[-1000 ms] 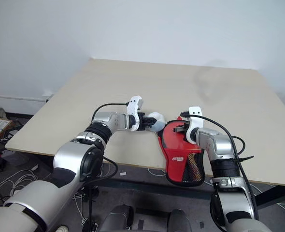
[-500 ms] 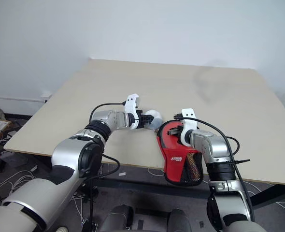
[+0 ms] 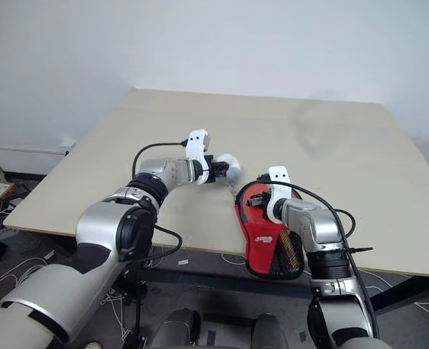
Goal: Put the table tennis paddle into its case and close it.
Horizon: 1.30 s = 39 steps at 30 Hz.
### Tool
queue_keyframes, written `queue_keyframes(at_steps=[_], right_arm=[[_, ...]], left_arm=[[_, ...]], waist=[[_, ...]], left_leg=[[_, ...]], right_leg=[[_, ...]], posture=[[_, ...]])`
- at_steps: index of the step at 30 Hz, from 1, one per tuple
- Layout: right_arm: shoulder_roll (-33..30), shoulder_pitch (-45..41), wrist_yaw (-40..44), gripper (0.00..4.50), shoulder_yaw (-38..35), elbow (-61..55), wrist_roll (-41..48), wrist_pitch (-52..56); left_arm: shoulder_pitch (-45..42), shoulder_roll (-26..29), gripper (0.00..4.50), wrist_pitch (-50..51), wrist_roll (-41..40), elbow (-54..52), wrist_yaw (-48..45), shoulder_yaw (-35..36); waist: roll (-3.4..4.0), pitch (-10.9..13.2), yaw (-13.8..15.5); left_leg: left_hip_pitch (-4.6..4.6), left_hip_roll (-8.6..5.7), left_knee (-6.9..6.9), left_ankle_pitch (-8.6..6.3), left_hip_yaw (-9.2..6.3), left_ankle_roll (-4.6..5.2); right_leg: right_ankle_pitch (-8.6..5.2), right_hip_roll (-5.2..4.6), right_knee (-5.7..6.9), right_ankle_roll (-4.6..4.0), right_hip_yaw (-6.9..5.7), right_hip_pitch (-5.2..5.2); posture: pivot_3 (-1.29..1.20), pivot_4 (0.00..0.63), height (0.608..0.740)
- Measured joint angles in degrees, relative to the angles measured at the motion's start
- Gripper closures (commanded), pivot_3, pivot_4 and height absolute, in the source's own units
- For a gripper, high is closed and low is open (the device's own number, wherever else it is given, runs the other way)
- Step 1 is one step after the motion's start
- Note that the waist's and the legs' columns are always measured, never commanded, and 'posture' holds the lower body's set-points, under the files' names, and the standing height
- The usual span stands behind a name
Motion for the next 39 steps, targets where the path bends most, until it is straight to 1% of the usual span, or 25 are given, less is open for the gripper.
queue_keyframes(at_steps=[14,28,39], right_arm=[[0.3,1.6,-1.2,4.34,0.7,-2.4,0.0,1.1],[0.4,4.8,-2.5,4.34,0.7,-8.2,0.1,3.6],[0.4,5.2,-3.1,4.34,0.7,-9.7,0.2,4.9]], left_arm=[[-0.7,-0.8,3.82,-2.8,2.5,1.2,1.9,-0.1],[-2.4,-4.5,3.82,-7.4,4.5,1.5,6.2,0.1],[-2.4,-5.6,3.82,-9.6,5.5,1.9,9.4,0.4]], waist=[[-0.01,0.0,0.0],[-0.06,0.0,0.0],[-0.07,0.0,0.0]], left_leg=[[0.00,0.01,-0.07,0.00,-0.01,0.00],[-0.02,0.01,-0.09,-0.01,0.00,0.00],[-0.03,0.01,-0.16,-0.01,0.00,0.00]], right_leg=[[0.00,0.00,-0.01,0.00,-0.01,-0.02],[-0.01,-0.02,-0.11,0.00,-0.06,0.01],[-0.01,-0.03,-0.17,0.00,-0.09,0.01]], posture=[[0.00,0.000,0.688],[0.00,0.000,0.688],[0.00,0.000,0.688]])
